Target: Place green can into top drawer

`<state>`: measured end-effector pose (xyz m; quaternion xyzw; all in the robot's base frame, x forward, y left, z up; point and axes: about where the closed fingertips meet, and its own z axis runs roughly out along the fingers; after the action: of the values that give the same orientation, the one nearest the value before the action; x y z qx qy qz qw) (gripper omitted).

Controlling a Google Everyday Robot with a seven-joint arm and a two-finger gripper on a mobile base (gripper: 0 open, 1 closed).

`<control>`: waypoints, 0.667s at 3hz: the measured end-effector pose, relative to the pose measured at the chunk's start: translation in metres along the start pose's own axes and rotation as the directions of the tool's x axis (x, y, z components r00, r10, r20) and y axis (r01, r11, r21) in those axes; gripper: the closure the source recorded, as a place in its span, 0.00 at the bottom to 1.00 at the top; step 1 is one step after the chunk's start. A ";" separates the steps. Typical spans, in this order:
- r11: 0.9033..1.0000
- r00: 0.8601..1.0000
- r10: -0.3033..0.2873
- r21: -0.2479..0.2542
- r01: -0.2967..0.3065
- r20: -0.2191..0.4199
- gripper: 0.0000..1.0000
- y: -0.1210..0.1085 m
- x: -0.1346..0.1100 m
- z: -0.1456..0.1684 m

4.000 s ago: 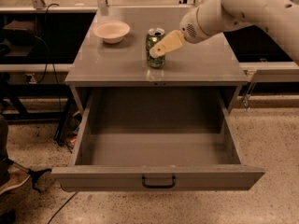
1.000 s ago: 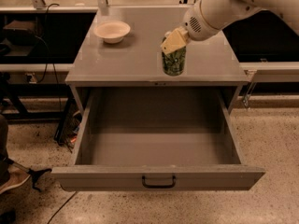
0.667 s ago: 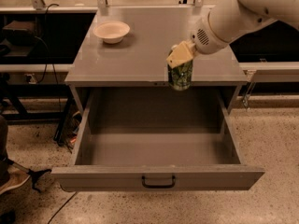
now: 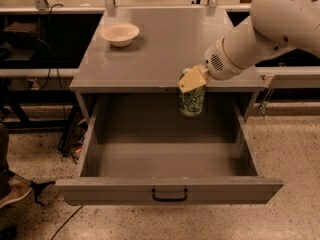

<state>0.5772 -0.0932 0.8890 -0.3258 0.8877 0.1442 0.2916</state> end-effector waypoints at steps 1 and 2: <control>1.000 1.000 0.006 -0.008 -0.006 0.012 1.00 0.010 0.020 0.018; 0.999 1.000 0.006 -0.041 -0.005 0.030 1.00 0.032 0.051 0.062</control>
Offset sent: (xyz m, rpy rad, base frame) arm -0.0438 0.0479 -0.1446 0.0897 0.0056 0.0365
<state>0.5505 -0.0675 0.8111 -0.3271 0.8811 0.1679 0.2976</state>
